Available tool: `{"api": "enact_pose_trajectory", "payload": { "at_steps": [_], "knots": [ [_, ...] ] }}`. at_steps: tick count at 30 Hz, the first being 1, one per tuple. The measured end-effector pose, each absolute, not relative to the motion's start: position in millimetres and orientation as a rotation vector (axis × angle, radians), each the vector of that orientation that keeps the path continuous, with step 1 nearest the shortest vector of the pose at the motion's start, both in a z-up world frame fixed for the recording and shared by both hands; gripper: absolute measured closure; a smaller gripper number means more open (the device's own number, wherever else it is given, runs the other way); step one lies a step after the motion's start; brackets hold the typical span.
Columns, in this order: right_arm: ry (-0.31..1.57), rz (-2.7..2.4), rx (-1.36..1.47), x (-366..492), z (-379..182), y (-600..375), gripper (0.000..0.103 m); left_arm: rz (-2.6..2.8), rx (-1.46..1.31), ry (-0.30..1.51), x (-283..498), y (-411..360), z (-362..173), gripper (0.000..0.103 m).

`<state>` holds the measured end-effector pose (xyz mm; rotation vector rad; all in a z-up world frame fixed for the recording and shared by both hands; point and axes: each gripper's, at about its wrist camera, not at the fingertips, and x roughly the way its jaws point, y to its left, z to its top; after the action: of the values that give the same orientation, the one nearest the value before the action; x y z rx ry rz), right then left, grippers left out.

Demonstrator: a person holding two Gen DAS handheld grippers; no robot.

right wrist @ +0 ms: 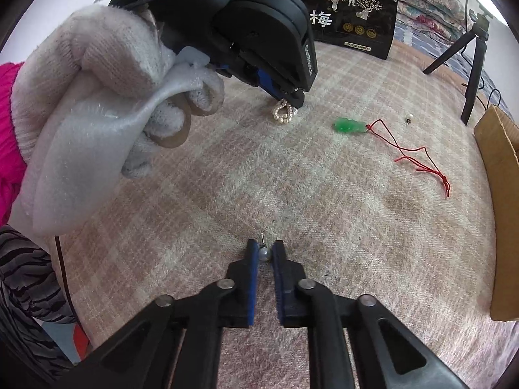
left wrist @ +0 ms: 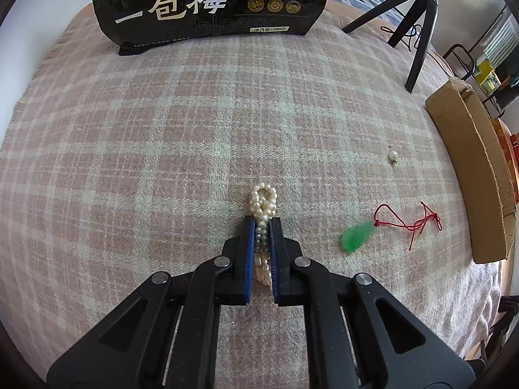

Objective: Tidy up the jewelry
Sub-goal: 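Close the left gripper on the pearl necklace while the right gripper grasps the pearl earring, then carry necklace and earring into the cardboard box and open both grippers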

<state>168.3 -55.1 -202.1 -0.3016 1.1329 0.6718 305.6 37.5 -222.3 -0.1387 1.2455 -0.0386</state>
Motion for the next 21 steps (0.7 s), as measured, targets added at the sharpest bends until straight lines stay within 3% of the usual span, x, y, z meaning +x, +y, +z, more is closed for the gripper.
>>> {"api": "enact_pose_trajectory", "payload": {
  "at_steps": [21],
  "knots": [
    [1.073, 0.619, -0.214, 175, -167, -87, 0.097, -0.097, -0.264, 1.147, 294, 75, -164, 0.098]
  ]
}}
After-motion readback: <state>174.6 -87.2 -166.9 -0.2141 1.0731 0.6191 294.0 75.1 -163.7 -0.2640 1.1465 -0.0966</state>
